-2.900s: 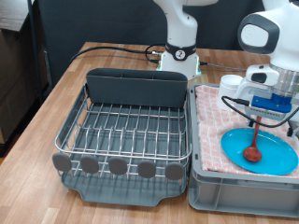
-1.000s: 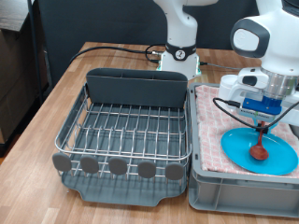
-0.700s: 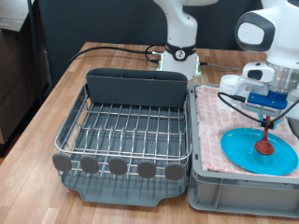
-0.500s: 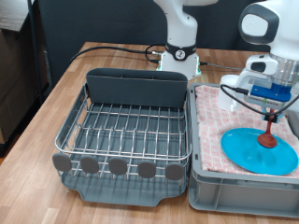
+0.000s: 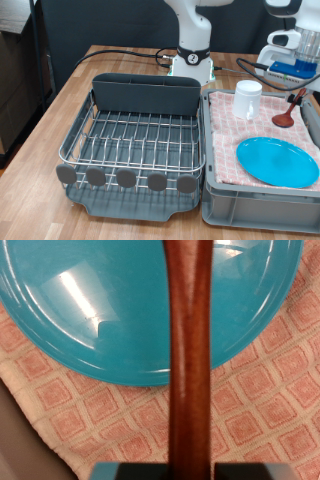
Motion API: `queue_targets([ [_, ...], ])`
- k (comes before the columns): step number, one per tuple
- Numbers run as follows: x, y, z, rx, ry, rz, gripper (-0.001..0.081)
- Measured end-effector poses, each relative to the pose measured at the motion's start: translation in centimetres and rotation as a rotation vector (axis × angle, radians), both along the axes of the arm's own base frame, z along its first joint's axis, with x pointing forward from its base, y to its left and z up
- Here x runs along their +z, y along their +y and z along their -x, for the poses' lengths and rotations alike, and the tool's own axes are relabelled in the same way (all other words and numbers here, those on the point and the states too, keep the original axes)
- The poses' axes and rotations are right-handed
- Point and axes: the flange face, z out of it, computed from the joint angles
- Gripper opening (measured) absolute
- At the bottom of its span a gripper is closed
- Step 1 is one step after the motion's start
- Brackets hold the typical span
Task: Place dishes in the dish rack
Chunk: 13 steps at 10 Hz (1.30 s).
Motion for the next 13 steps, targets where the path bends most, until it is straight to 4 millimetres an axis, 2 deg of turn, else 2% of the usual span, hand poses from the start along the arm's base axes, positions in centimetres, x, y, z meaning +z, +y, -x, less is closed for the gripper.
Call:
queue_targets([
  [1, -0.2, 0.0, 0.0, 0.014, 0.003, 0.002, 0.0092],
  [3, -0.5, -1.4, 0.3, -0.127, 0.017, 0.015, 0.0092],
  [8, 0.7, -5.8, 3.9, -0.518, -0.036, 0.025, 0.0092],
  [10, 1.9, -7.3, 5.3, -0.596, -0.061, 0.033, 0.0092],
  [13, 1.8, -7.9, 5.6, -0.654, -0.049, 0.048, 0.0092],
])
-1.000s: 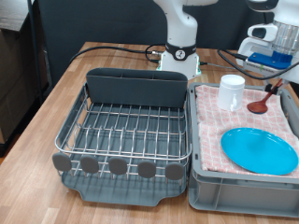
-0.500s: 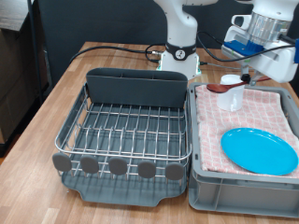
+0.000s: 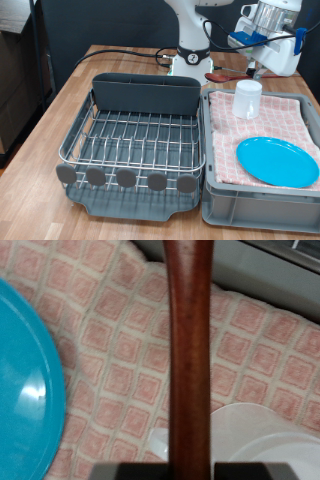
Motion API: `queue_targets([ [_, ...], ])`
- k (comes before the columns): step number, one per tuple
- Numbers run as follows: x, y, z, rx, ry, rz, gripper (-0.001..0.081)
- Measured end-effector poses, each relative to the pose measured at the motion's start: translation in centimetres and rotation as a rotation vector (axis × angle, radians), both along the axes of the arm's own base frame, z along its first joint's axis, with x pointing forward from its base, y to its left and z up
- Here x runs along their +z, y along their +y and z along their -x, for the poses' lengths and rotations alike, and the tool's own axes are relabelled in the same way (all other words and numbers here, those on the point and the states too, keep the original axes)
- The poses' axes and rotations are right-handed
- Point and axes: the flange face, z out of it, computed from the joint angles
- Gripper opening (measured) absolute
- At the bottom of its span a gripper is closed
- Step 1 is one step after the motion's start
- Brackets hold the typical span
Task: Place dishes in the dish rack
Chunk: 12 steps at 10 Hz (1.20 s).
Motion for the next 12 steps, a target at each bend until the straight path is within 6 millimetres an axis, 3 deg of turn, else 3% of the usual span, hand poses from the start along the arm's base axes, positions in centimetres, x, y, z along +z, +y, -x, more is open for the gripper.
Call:
queue_targets([
  [4, 1.7, -3.3, 2.9, -0.17, 0.003, 0.029, 0.0092],
  [12, 1.9, -12.8, 8.0, -0.273, 0.038, -0.069, 0.0092],
])
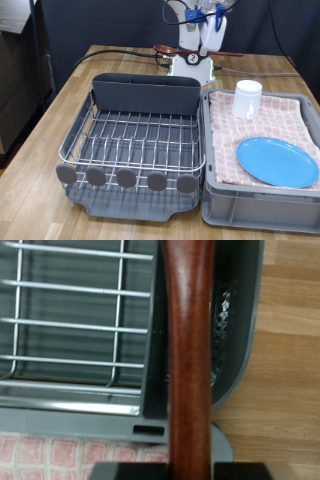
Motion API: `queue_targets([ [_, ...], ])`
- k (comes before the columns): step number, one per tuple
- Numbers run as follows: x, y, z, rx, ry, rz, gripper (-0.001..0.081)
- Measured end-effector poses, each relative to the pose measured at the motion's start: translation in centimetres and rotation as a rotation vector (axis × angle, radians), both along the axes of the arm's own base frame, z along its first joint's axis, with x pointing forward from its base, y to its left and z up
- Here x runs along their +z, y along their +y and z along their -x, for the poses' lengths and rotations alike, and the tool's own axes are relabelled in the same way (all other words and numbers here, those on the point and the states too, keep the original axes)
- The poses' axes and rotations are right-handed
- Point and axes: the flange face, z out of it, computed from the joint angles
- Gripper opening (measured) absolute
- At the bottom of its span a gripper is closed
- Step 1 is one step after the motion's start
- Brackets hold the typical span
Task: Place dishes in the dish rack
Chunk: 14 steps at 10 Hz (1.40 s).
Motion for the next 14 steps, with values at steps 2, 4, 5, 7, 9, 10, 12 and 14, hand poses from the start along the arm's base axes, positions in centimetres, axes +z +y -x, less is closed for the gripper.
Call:
queue_targets([
  [2, 0.3, -0.5, 0.2, 0.009, -0.006, -0.008, 0.0092],
  [4, 0.3, -0.6, 0.1, -0.025, 0.018, -0.05, 0.0092],
  [5, 0.2, -1.0, 0.1, -0.052, 0.024, -0.085, 0.0092],
  [7, -0.2, -2.2, 0.1, -0.096, 0.034, -0.168, 0.0092],
  [9, -1.0, -3.9, 0.0, -0.109, 0.038, -0.253, 0.0092],
  [10, -1.6, -4.8, 0.0, -0.107, 0.038, -0.289, 0.0092],
  [12, -2.9, -6.1, -0.3, -0.11, 0.036, -0.351, 0.0092],
  [14, -4.3, -7.3, -0.3, -0.112, 0.037, -0.422, 0.0092],
])
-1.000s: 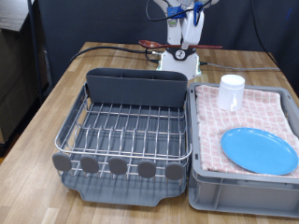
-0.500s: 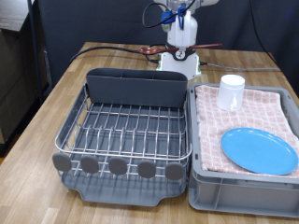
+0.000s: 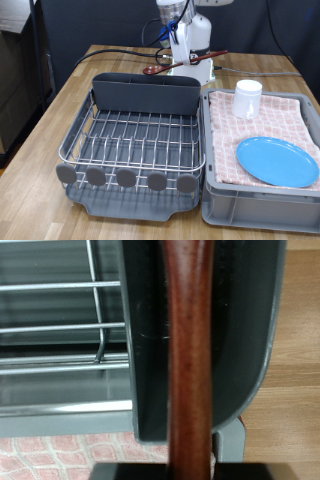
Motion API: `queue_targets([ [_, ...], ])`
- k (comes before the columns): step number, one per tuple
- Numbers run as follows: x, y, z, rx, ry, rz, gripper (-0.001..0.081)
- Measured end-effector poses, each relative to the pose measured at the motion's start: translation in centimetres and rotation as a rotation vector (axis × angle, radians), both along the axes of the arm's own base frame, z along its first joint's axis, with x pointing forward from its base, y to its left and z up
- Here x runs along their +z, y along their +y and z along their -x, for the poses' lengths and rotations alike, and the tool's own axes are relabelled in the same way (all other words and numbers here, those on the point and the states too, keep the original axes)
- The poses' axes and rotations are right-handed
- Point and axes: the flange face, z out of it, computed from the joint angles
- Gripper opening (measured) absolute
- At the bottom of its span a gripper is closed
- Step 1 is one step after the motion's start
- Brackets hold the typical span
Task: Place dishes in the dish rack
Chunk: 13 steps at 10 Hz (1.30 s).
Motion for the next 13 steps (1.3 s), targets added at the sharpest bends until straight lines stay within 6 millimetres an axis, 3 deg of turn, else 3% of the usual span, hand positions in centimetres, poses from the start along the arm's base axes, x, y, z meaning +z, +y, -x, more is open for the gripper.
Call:
queue_targets([
  [5, -2.6, -2.4, 0.5, -0.021, 0.013, -0.102, 0.0092],
  [13, -3.2, -5.7, 0.7, -0.049, 0.004, -0.107, 0.0092],
])
